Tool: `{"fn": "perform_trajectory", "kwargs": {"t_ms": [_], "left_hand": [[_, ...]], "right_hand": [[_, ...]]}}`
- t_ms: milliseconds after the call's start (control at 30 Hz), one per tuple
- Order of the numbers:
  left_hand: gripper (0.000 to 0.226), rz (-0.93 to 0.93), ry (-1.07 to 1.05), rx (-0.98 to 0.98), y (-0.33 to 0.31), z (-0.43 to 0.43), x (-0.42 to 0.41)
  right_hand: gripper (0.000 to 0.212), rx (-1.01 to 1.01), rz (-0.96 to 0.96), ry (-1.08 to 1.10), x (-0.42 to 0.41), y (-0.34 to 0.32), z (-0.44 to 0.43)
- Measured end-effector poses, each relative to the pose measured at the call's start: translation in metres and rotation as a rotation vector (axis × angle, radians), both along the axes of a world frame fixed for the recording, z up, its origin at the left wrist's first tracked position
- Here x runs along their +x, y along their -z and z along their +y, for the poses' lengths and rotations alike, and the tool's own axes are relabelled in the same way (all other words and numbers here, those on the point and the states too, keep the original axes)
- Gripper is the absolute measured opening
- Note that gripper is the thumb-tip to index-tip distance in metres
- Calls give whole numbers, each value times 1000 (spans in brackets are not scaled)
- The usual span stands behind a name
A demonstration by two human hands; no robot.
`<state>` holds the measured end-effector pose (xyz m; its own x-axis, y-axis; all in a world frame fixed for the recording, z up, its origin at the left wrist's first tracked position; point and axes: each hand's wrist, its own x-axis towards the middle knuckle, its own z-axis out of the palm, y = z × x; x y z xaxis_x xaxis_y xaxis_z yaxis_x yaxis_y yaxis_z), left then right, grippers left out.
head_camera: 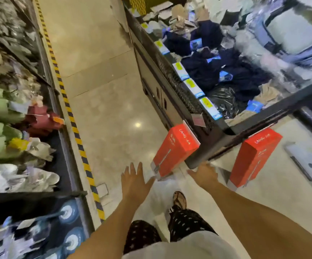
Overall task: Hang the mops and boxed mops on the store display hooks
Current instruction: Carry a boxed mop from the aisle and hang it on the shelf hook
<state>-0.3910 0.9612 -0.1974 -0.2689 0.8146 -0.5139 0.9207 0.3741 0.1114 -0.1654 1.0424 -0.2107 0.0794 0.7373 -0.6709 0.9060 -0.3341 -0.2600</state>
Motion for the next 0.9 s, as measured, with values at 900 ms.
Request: {"fn": "perform_trajectory", "kwargs": {"t_ms": [900], "left_hand": [[87,-328,416,-297,111,300,9]], "right_hand": [[107,-140,80,825,-60,105,122]]}}
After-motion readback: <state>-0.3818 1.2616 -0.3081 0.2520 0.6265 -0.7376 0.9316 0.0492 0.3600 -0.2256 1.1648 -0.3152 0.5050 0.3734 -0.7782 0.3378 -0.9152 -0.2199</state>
